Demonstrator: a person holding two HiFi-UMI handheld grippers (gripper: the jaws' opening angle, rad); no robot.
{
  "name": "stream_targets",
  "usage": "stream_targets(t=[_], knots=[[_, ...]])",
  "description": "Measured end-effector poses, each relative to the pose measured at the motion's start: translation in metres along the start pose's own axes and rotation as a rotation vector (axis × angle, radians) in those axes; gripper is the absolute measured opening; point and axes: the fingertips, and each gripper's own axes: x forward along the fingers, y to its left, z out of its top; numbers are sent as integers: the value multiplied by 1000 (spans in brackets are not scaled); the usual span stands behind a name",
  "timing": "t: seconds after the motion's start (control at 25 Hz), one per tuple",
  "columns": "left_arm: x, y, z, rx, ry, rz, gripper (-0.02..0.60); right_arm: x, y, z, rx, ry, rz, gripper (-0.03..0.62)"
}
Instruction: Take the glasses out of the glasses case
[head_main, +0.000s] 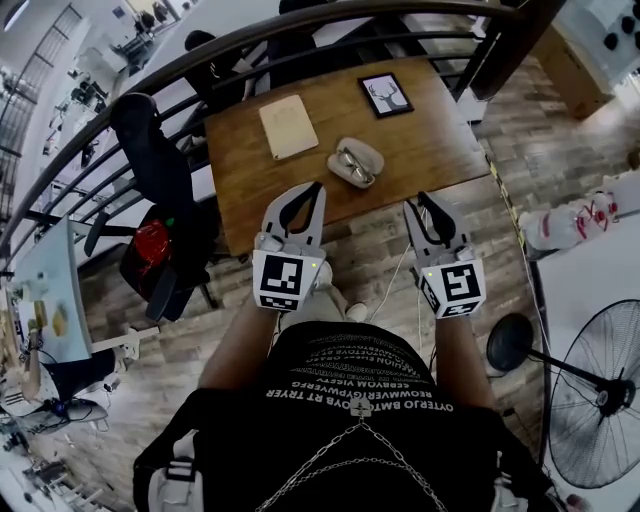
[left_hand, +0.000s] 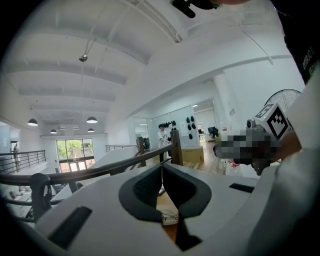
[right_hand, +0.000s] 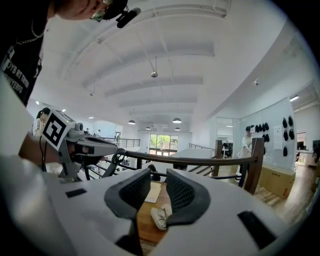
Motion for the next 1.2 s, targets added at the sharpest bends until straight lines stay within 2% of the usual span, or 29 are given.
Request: stream_targets(t=[0.72,1.2], knots=[[62,48,0,1,24,-35,29,74,-26,10,20,14,-21,104],[100,86,14,21,-8,-75,29,116,-39,28,13,0,-73,104]])
